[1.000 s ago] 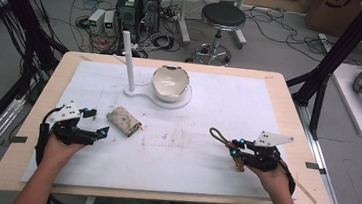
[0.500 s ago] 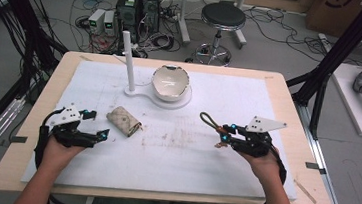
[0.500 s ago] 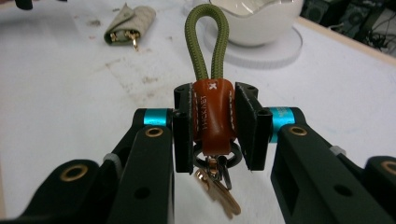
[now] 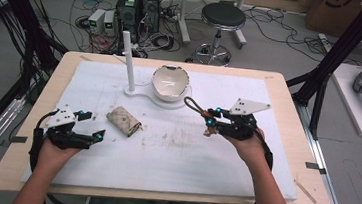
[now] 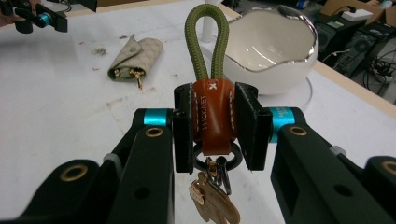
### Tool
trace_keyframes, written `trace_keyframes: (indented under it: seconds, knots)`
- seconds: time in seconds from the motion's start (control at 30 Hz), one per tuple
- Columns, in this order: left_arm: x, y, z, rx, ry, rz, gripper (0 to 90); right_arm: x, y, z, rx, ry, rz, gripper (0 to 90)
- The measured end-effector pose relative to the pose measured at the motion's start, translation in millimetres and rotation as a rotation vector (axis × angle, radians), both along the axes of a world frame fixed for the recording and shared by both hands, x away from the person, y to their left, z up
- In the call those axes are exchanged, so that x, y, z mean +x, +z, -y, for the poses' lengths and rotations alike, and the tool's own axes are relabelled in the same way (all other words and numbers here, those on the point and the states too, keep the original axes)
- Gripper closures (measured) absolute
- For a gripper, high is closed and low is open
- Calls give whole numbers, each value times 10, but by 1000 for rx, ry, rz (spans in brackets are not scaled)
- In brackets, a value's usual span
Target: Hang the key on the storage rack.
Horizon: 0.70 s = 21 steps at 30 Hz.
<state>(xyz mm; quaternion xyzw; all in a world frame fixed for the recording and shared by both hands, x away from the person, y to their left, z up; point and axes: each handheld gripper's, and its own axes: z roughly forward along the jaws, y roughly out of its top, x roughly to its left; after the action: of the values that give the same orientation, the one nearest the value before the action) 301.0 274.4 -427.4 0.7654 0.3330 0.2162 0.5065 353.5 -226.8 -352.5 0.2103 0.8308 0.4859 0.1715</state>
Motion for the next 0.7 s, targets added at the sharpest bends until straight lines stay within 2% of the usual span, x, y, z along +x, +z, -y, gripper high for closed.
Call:
trace_keyframes:
  seconds: [0.23, 0.57, 0.67, 0.7]
  knots:
    - [-4, 3, 1, 3, -4, 4, 150, 134, 141, -268, -12, 22, 32, 706]
    - [-1, 6, -15, 3, -5, 7, 149, 354, 371, -675, -55, 56, 85, 706]
    - [3, 6, -25, 0, -4, 7, 149, 407, 411, -771, -62, 53, 81, 705]
    - [5, 7, -27, -1, -2, 7, 149, 440, 425, -801, -68, 56, 96, 706]
